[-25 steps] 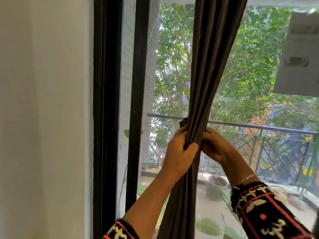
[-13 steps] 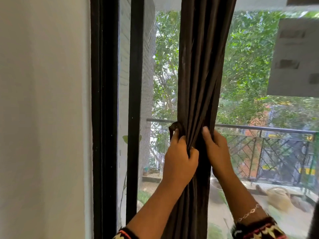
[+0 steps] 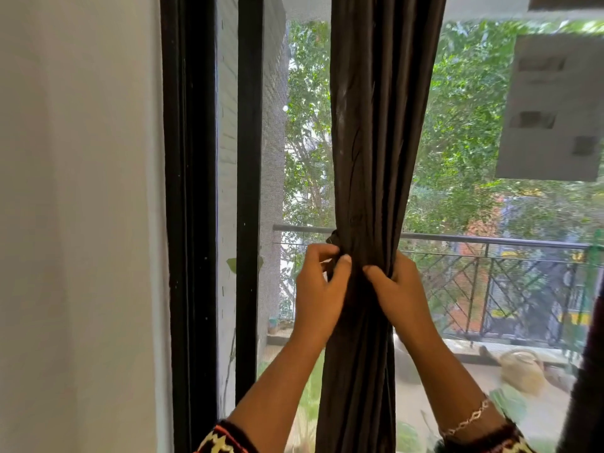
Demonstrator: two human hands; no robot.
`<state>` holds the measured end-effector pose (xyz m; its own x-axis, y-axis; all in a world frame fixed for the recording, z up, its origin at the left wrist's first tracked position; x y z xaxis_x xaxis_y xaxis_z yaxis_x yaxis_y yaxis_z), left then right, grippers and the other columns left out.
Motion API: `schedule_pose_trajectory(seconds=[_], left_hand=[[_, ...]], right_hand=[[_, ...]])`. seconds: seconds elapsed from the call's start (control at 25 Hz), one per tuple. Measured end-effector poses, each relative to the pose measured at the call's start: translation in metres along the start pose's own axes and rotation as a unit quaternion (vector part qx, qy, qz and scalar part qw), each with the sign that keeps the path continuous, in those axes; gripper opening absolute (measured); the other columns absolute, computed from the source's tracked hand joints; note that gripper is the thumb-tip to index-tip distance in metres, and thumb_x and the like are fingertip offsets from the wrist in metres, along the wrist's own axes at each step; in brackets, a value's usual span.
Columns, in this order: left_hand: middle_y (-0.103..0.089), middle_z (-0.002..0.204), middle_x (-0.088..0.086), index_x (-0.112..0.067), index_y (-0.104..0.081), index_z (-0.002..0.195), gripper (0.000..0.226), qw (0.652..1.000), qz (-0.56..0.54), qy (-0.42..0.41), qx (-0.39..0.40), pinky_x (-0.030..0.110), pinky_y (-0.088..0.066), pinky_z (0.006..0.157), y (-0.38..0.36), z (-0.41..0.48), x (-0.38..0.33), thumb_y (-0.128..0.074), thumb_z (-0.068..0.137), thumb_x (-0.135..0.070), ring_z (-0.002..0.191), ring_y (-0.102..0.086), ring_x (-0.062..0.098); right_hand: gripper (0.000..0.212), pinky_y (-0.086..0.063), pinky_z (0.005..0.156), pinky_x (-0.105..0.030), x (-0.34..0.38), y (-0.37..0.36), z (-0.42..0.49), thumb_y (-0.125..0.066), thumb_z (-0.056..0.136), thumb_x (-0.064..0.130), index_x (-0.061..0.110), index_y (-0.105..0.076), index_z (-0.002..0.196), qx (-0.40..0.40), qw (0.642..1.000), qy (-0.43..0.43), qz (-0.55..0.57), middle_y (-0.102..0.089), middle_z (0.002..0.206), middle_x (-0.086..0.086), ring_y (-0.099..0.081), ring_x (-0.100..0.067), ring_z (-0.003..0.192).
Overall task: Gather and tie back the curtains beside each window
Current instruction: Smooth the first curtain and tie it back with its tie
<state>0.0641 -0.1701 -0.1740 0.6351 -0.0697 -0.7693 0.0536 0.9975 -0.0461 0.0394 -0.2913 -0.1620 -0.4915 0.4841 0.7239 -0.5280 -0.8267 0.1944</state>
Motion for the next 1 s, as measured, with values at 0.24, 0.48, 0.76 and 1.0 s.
schedule_pose_trajectory(seconds=[0.24,0.48,0.76,1.0], left_hand=[[-0.059,0.08,0.001,-0.007,-0.057,0.107,0.019,0.994,0.083,0.073,-0.004,0.033,-0.049,0.069,0.004,0.037,0.004,-0.052,0.089,-0.006,0.072,-0.056,0.018],[-0.041,0.056,0.004,0.009,-0.055,0.078,0.018,0.99,0.136,0.022,-0.021,0.027,-0.029,0.052,0.013,0.034,0.002,-0.041,0.087,0.001,0.05,-0.035,0.014],[-0.052,0.047,-0.016,-0.023,-0.053,0.06,0.036,0.997,0.061,-0.019,0.037,0.009,-0.035,0.048,-0.002,0.014,-0.011,-0.053,0.083,-0.05,0.045,-0.049,-0.001],[-0.063,0.087,-0.019,-0.028,-0.059,0.101,0.051,0.991,0.114,0.003,0.066,0.012,-0.047,0.066,-0.01,0.015,-0.006,-0.066,0.063,-0.061,0.081,-0.062,-0.001]], right_hand=[[0.035,-0.052,0.068,-0.036,-0.009,0.004,-0.001,-0.05,0.083,-0.004,0.016,-0.058,0.11,-0.003,1.0,0.0,-0.01,-0.057,0.078,0.014,-0.061,-0.002,0.08],[0.048,-0.042,0.063,-0.009,-0.015,0.0,-0.002,-0.052,0.08,-0.005,0.012,-0.052,0.125,-0.007,0.999,0.011,-0.047,-0.058,0.09,0.01,-0.055,-0.001,0.074],[0.046,-0.036,0.054,-0.014,-0.011,-0.022,-0.014,-0.049,0.082,-0.003,0.015,-0.048,0.124,-0.03,0.992,0.085,-0.092,-0.057,0.084,0.006,-0.056,-0.013,0.068],[0.046,-0.045,0.07,-0.015,-0.013,-0.039,-0.026,-0.051,0.086,0.008,0.016,-0.044,0.131,0.017,0.993,0.093,-0.069,-0.059,0.107,0.005,-0.061,-0.014,0.095]])
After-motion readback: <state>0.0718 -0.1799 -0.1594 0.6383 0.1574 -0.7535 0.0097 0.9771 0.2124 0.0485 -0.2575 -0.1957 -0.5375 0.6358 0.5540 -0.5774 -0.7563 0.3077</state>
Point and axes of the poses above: each hand's wrist, its own z-axis towards the middle knuckle, its own y-axis out of the back of the hand, x = y × z, the point moved 5 cm from there along z, towards the middle knuckle
